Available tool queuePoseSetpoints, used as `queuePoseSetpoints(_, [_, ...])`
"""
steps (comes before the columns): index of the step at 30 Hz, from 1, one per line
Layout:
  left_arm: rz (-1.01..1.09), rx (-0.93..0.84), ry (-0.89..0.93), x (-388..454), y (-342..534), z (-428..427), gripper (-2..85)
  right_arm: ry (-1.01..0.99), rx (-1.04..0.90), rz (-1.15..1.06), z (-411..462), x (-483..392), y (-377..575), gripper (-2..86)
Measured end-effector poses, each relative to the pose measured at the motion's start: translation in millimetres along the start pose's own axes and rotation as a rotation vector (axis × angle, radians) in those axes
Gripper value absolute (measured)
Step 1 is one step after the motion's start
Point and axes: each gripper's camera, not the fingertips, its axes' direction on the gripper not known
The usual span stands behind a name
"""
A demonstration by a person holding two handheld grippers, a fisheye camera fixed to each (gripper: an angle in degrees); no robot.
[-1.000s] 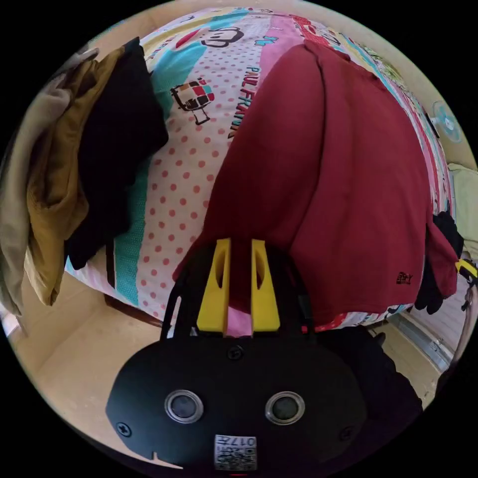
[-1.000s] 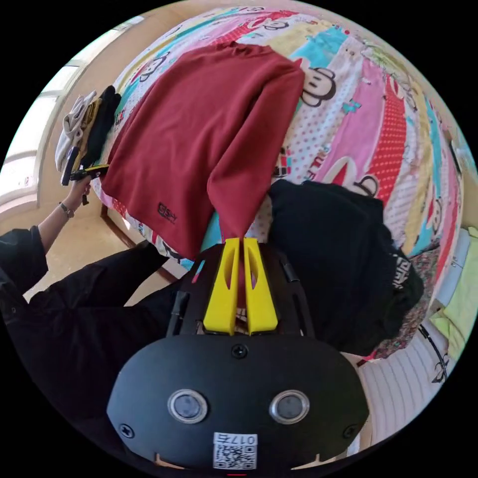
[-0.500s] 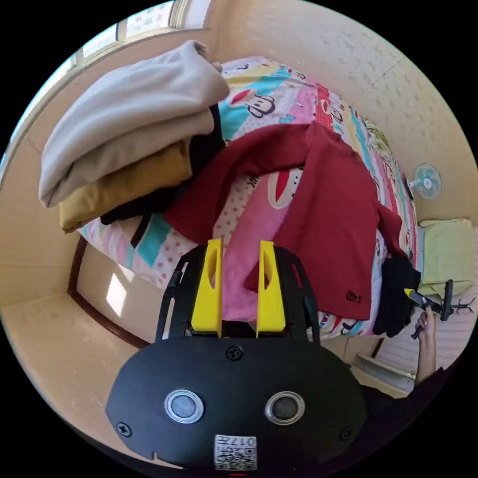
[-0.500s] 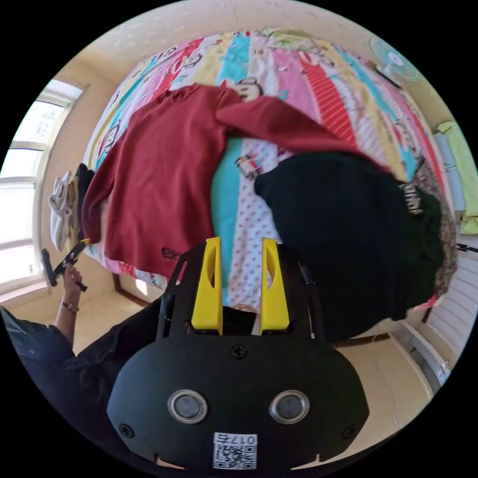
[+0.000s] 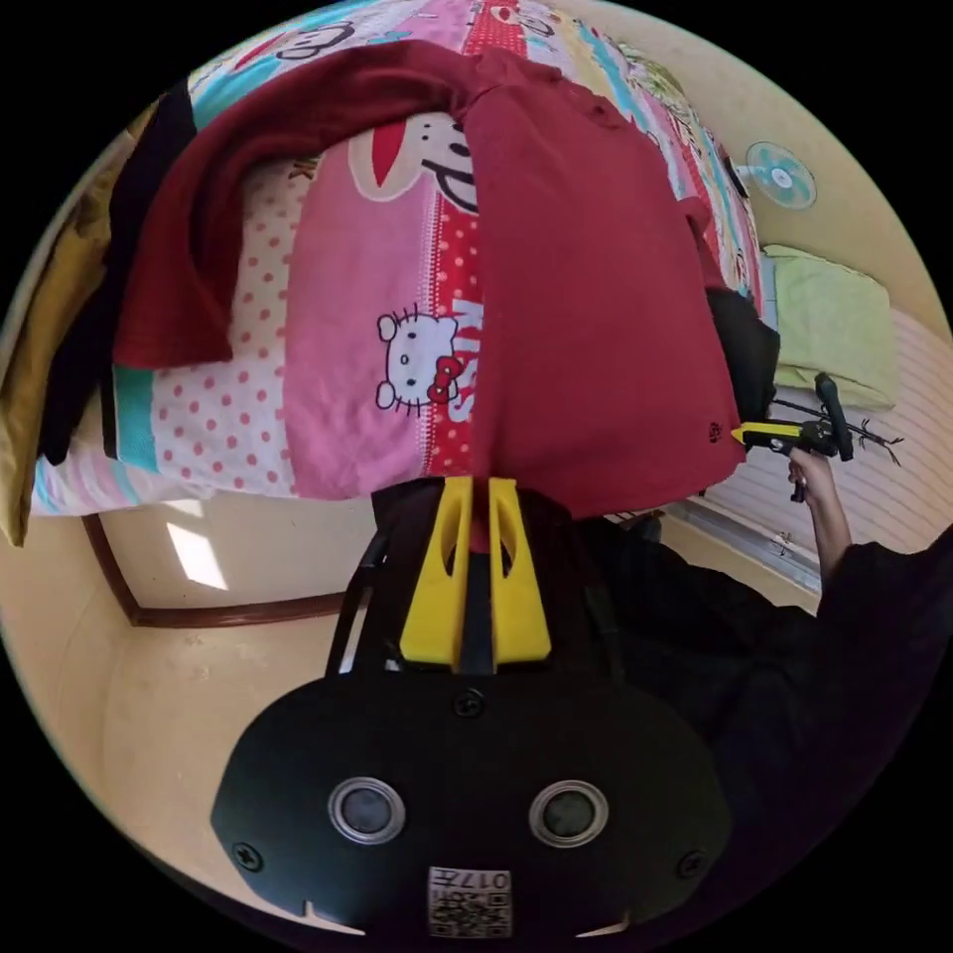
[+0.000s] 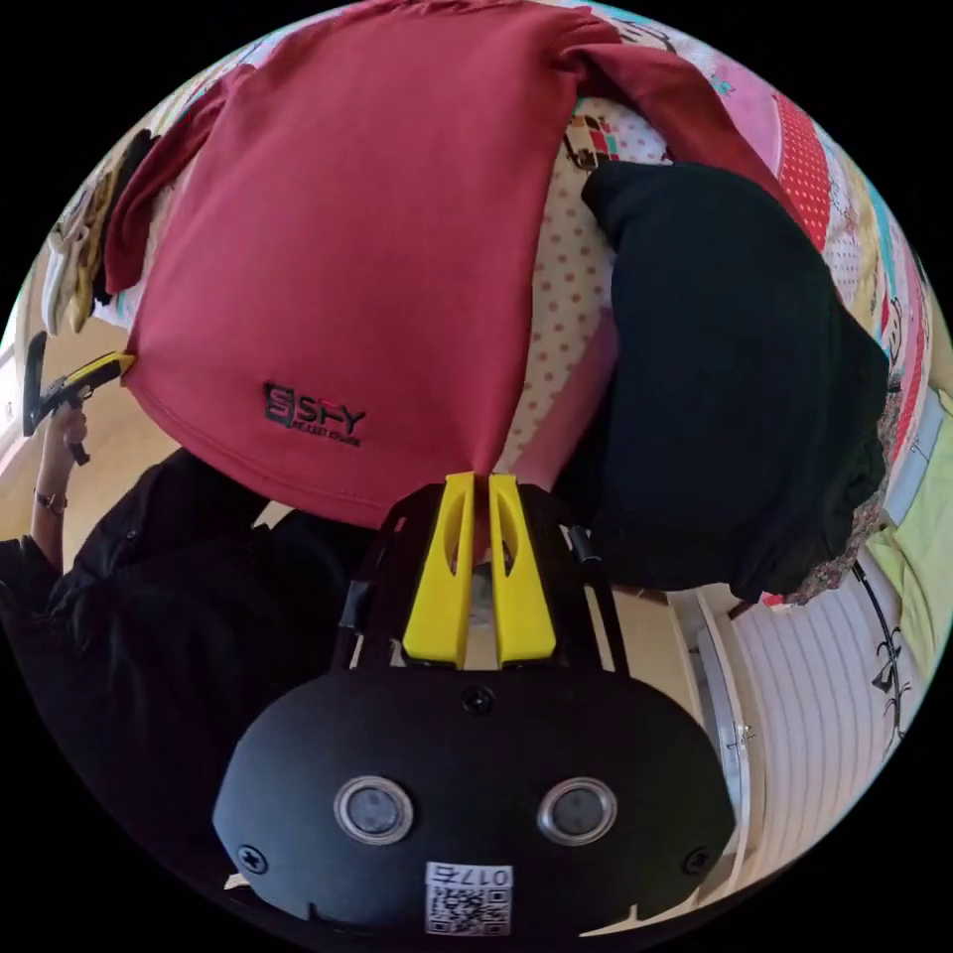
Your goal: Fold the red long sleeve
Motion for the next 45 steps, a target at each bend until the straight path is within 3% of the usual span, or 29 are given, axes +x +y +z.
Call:
queuePoseSetpoints(2, [-0.178,0.096,-0.044,-26.6,13.3,-8.5,5.8,0.022,-0.059,0.003,13.3,1.3,-8.1,5.6])
queuePoseSetpoints(4, [-0.355,0.374,-0.006,-57.8,40.4,-52.0,9.9,0.090,0.085,0.016,-1.5,-7.4,-8.5,6.9])
queuePoseSetpoints(7, [-0.345,0.593,-0.193,-60.0,47.8,-100.8,13.4,0.053,0.204,-0.052,-10.0,-24.4,-18.9,7.4])
queuePoseSetpoints(9, [-0.297,0.596,-0.203,-64.6,31.6,-111.0,15.9,-0.042,0.271,-0.131,-11.4,-36.0,-28.7,7.7])
queuePoseSetpoints(12, [-0.411,0.441,-0.190,-93.4,6.0,-103.0,14.7,-0.212,0.348,-0.302,-18.1,-63.9,-48.5,8.2])
queuePoseSetpoints(14, [-0.348,0.420,-0.077,-107.1,8.3,-101.7,8.6,-0.159,0.390,-0.448,-22.6,-94.9,-57.1,8.9])
queuePoseSetpoints(16, [-0.303,0.471,0.222,-121.9,29.5,-119.2,3.4,-0.093,0.487,-0.617,-26.1,-138.5,-63.4,10.9])
queuePoseSetpoints(18, [-0.267,0.526,0.392,-117.3,52.4,-148.9,2.4,-0.126,0.540,-0.748,-29.8,-167.8,-66.1,12.2])
queuePoseSetpoints(20, [-0.196,0.575,0.448,-99.2,74.8,-188.1,1.9,-0.177,0.654,-0.858,-39.8,-191.9,-61.3,12.8])
queuePoseSetpoints(24, [-0.020,0.697,0.309,-59.8,123.5,-287.1,1.4,-0.194,0.990,-1.026,-80.5,-230.1,-43.3,13.9])
queuePoseSetpoints(29, [0.111,0.716,0.293,-53.0,145.7,-365.2,1.2,-0.193,1.072,-1.201,-104.2,-275.1,-61.4,15.3])
queuePoseSetpoints(32, [0.165,0.622,0.260,-56.0,139.7,-392.1,1.1,-0.074,1.100,-1.219,-99.9,-311.5,-71.7,14.5])
queuePoseSetpoints(34, [0.171,0.491,0.154,-63.2,132.5,-403.9,1.0,0.059,1.176,-1.100,-91.7,-335.5,-85.8,11.2])
queuePoseSetpoints(36, [0.133,0.386,-0.039,-72.5,129.4,-405.5,0.9,0.044,1.117,-1.157,-85.0,-350.1,-103.7,10.2])
queuePoseSetpoints(37, [0.040,0.304,-0.235,-85.0,125.6,-398.2,0.7,-0.039,0.971,-1.227,-82.8,-359.3,-120.6,11.1])
queuePoseSetpoints(39, [-0.026,0.189,-0.433,-101.9,120.0,-376.8,0.3,-0.148,0.763,-1.258,-79.8,-366.2,-142.6,12.4])
queuePoseSetpoints(42, [-0.211,0.181,-0.766,-124.4,133.3,-351.1,0.4,-0.151,0.806,-1.138,-76.4,-344.2,-144.6,14.0])
queuePoseSetpoints(44, [-0.209,0.264,-0.709,-127.5,149.3,-342.5,1.0,-0.248,0.848,-1.065,-81.0,-318.6,-144.9,15.8])
queuePoseSetpoints(45, [-0.183,0.334,-0.576,-129.6,159.4,-338.4,1.7,-0.332,0.840,-1.044,-84.3,-302.1,-149.3,16.6])
